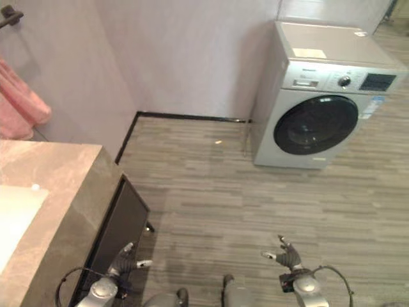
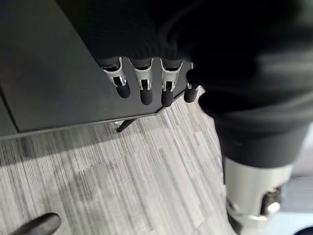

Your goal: Put brush and paste in cup on sink, flatten towel.

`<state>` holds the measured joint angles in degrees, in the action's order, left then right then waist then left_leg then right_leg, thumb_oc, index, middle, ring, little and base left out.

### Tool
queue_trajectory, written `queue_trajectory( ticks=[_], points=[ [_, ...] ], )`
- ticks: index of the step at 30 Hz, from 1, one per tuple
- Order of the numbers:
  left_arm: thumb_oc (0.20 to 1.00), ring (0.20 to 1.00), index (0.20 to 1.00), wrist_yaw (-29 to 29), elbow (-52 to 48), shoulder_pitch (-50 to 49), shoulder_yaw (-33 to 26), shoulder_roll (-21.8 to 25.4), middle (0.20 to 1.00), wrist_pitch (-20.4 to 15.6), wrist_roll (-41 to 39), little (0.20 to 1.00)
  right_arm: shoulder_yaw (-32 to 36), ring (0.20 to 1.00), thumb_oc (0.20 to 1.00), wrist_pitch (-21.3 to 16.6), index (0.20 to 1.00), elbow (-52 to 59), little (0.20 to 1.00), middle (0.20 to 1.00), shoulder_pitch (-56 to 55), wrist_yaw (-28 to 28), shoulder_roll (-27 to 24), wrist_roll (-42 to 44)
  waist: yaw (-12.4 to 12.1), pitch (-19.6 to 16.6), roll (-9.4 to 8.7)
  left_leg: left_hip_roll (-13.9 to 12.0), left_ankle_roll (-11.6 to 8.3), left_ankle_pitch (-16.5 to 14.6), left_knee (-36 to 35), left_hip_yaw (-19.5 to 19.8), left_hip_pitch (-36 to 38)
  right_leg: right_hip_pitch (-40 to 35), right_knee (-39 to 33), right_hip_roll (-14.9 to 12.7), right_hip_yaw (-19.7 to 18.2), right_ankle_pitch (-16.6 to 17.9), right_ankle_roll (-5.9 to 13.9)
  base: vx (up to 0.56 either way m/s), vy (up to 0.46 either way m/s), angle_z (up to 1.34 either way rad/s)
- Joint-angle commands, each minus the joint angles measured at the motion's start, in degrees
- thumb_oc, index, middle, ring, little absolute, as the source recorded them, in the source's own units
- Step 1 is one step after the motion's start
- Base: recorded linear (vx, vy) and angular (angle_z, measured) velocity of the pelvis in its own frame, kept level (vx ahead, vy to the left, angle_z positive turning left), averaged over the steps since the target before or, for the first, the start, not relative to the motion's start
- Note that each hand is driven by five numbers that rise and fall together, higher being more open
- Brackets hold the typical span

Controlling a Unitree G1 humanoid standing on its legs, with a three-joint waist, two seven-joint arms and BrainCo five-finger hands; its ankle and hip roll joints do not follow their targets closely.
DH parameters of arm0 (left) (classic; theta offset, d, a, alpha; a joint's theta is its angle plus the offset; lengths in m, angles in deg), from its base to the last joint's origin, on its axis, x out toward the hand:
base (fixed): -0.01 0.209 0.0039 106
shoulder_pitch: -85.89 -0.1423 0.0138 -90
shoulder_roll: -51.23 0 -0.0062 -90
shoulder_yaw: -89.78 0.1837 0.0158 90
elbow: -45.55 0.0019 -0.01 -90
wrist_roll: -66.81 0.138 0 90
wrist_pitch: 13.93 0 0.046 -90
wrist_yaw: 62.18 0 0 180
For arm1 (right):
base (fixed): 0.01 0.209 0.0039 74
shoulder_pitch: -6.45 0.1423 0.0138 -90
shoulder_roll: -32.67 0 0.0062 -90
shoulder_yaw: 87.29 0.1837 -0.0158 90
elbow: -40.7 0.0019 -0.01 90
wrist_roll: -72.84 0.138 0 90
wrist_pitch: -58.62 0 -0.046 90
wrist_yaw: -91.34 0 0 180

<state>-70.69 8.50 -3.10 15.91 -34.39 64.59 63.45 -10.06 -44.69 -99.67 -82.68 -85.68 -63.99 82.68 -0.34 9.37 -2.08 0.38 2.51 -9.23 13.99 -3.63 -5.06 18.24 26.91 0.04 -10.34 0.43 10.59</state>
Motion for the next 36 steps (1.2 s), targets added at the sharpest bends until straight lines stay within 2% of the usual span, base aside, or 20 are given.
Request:
queue_trajectory(
  ticks=[1,3,4,5,6,9,12,14,16,18,19,22,23,24,25,27,30,31,34,36],
  points=[
    [1.000,1.000,1.000,-0.29,-1.29,0.94,-2.62,2.55,1.000,-1.63,1.65,1.000,1.35,1.000,1.000,-1.38,1.000,3.01,1.000,1.000,-0.41,0.66,-2.02,-0.89,2.23,2.56,-0.75,3.05,2.22,-1.24,0.10,0.85,2.75,0.17,5.35,1.09,2.38,0.83,-1.89,0.17,0.066,-0.12],
    [1.000,1.000,1.000,-0.25,-0.68,1.16,-2.63,2.44,1.000,-1.71,1.53,1.000,1.61,1.000,1.000,-1.46,1.000,2.93,1.000,1.000,-0.77,0.55,-2.14,-0.83,2.60,2.44,-0.66,3.24,2.11,-1.18,-0.33,1.17,3.19,0.66,4.08,1.70,2.15,0.23,-2.26,0.18,0.015,-0.05],
    [1.000,1.000,1.000,-0.24,0.75,2.03,-2.83,1.98,1.000,-1.91,1.21,1.000,2.31,1.000,1.000,-1.67,1.000,1.74,1.000,1.000,-1.52,0.84,-2.41,-0.46,3.62,1.67,-1.54,4.50,1.67,-1.62,-2.31,1.55,4.79,1.56,-7.54,2.02,2.38,0.99,-2.90,0.21,-0.017,-0.06],
    [1.000,1.000,1.000,-0.25,0.76,2.03,-2.82,1.95,1.000,-1.92,1.21,1.000,2.31,1.000,1.000,-1.68,1.000,1.73,1.000,1.000,-1.53,0.84,-2.43,-0.46,3.66,1.73,-1.42,4.40,1.66,-1.66,-2.37,1.63,4.92,1.36,-7.73,2.08,2.48,1.05,-2.92,0.34,-0.057,-0.02],
    [1.000,1.000,1.000,-0.58,1.80,2.22,-3.21,1.42,1.000,-1.98,1.38,1.000,2.21,1.000,1.000,-1.44,1.000,1.56,1.000,1.000,-1.31,1.06,-2.23,-0.71,3.68,1.37,-1.93,4.39,1.04,-1.69,-4.71,0.98,6.51,2.63,-14.80,0.55,5.26,4.19,-2.27,0.15,-0.039,0.00],
    [1.000,1.000,1.000,-1.74,2.61,3.22,-3.89,0.32,1.000,-1.78,0.16,1.000,2.50,1.000,1.000,-1.06,1.000,2.72,1.000,1.000,-1.35,1.16,-0.95,0.85,4.48,1.24,-2.13,3.62,-0.22,-1.45,-7.18,1.68,9.38,4.26,-19.11,-0.32,7.32,6.76,-1.57,0.24,-0.088,-0.03],
    [1.000,1.000,1.000,-1.79,1.92,3.25,-3.43,-0.20,1.000,-1.52,0.48,1.000,2.74,1.000,1.000,-1.09,1.000,2.86,1.000,1.000,-2.69,0.90,-0.46,1.83,4.63,0.30,-2.53,3.25,-0.96,-1.59,-6.51,2.48,10.48,2.35,-19.13,0.03,6.85,6.72,-2.66,0.23,-0.107,0.20],
    [1.000,1.000,1.000,-2.06,2.19,4.07,-3.31,-1.14,1.000,-1.06,-1.37,1.000,2.51,1.000,1.000,-0.86,1.000,2.53,1.000,1.000,-3.19,1.11,-0.63,1.93,5.00,-0.49,-2.37,2.19,-1.82,-1.15,-4.84,3.42,10.62,1.38,-17.27,1.65,6.20,5.91,-3.89,0.27,-0.167,0.42],
    [1.000,1.000,1.000,-1.63,3.02,4.26,-3.26,-1.90,1.000,-0.71,-2.04,1.000,2.54,1.000,1.000,-0.61,1.000,2.78,1.000,1.000,-3.99,0.88,-0.78,1.93,5.52,-1.06,-1.85,0.96,-2.69,-0.93,-4.46,4.46,11.56,1.04,-15.24,2.37,7.19,3.77,-4.84,0.29,-0.192,0.23],
    [1.000,1.000,1.000,-1.59,3.99,4.30,-3.07,-2.22,1.000,-0.46,-1.63,1.000,2.37,1.000,1.000,-0.39,1.000,2.73,1.000,1.000,-4.71,0.95,-1.47,0.64,5.96,-1.80,-1.31,-0.31,-4.07,0.98,-3.12,5.28,11.68,0.30,-14.05,3.34,7.52,1.79,-5.85,0.28,-0.185,0.13],
    [1.000,1.000,1.000,-1.65,4.48,4.39,-3.27,-2.32,1.000,-0.36,-1.77,1.000,2.55,1.000,1.000,-0.36,1.000,2.75,1.000,1.000,-4.98,1.02,-1.76,0.51,6.08,-1.87,-1.21,-0.58,-4.93,3.14,0.59,5.46,10.47,-0.38,-13.90,3.67,7.71,1.31,-6.49,0.26,-0.200,0.17],
    [1.000,1.000,1.000,-1.59,5.96,5.54,-3.13,-2.59,1.000,0.13,-2.76,1.000,2.78,1.000,1.000,-0.26,1.000,2.92,1.000,1.000,-5.35,1.06,-2.75,0.72,6.42,-0.66,-2.18,-1.06,-7.72,13.67,17.96,5.12,2.05,-5.14,-16.21,3.81,7.16,0.27,-9.02,0.20,-0.234,0.24],
    [1.000,1.000,1.000,-1.84,6.68,6.48,-3.01,-2.54,1.000,0.24,-2.74,1.000,2.66,1.000,1.000,-0.22,1.000,2.75,1.000,1.000,-5.18,1.40,-2.96,0.81,6.26,0.40,-3.08,-0.98,-7.69,15.08,23.65,4.46,-1.07,-6.42,-17.35,3.39,6.64,0.62,-9.73,0.15,-0.262,0.13],
    [1.000,1.000,1.000,-2.11,7.44,7.27,-2.76,-2.74,1.000,0.26,-2.62,1.000,2.80,1.000,1.000,-0.14,1.000,2.14,1.000,1.000,-5.01,1.68,-3.03,1.54,5.95,1.35,-3.69,-0.41,-7.22,14.34,28.36,3.01,-4.06,-7.74,-18.48,2.83,6.45,0.60,-10.32,0.14,-0.236,0.08],
    [1.000,1.000,1.000,-2.65,8.20,7.60,-2.75,-2.78,1.000,0.42,-2.76,1.000,2.98,1.000,1.000,-0.04,1.000,1.78,1.000,1.000,-4.89,2.30,-3.18,2.19,5.68,1.96,-4.04,-0.65,-6.87,13.63,29.22,1.46,-7.20,-8.52,-19.15,2.06,6.35,0.62,-10.39,0.18,-0.170,0.15],
    [1.000,1.000,1.000,-2.82,8.16,7.88,-2.70,-2.99,1.000,0.19,-3.02,1.000,2.85,1.000,1.000,0.39,1.000,0.01,1.000,1.000,-4.80,2.31,-3.16,2.12,4.78,2.29,-3.49,-1.22,-6.22,11.56,21.36,-1.65,-11.06,-11.06,-20.77,1.10,6.50,0.11,-9.56,0.25,-0.076,0.20],
    [1.000,1.000,1.000,-3.34,7.68,7.52,-2.57,-2.77,1.000,-0.05,-2.85,1.000,2.99,1.000,1.000,0.55,1.000,-0.51,1.000,1.000,-4.62,3.00,-3.44,1.69,2.98,2.24,-2.28,-4.29,-5.61,11.86,6.83,-4.37,-14.87,-13.89,-21.39,0.50,7.29,-2.81,-8.57,0.32,0.052,0.20],
    [1.000,1.000,1.000,-3.62,8.08,7.40,-2.73,-2.87,1.000,-0.18,-2.61,1.000,2.93,1.000,1.000,0.46,1.000,-0.29,1.000,1.000,-4.82,3.14,-3.37,1.10,1.89,2.24,-1.34,-5.11,-6.14,15.72,-0.06,-3.27,-15.91,-15.58,-21.69,1.17,7.15,-3.86,-8.41,0.43,0.129,0.00],
    [1.000,1.000,1.000,-4.18,8.51,6.54,-3.91,-3.03,1.000,-0.54,-3.09,1.000,2.28,1.000,1.000,0.18,1.000,0.08,1.000,1.000,-4.21,3.44,-3.50,-0.75,-0.44,1.34,0.45,-7.65,-8.02,21.17,-13.43,-2.79,-14.95,-20.68,-23.46,0.44,5.73,-6.37,-7.19,0.49,0.174,-0.21],
    [1.000,1.000,1.000,-3.77,8.29,5.33,-4.33,-3.11,1.000,-0.57,-3.55,1.000,1.77,1.000,1.000,0.45,1.000,0.13,1.000,1.000,-3.92,3.20,-3.49,-1.43,-0.86,0.45,0.72,-7.72,-7.58,20.64,-13.76,-2.40,-13.49,-21.83,-23.73,0.15,4.63,-7.20,-6.60,0.35,0.155,-0.33]
  ],
)
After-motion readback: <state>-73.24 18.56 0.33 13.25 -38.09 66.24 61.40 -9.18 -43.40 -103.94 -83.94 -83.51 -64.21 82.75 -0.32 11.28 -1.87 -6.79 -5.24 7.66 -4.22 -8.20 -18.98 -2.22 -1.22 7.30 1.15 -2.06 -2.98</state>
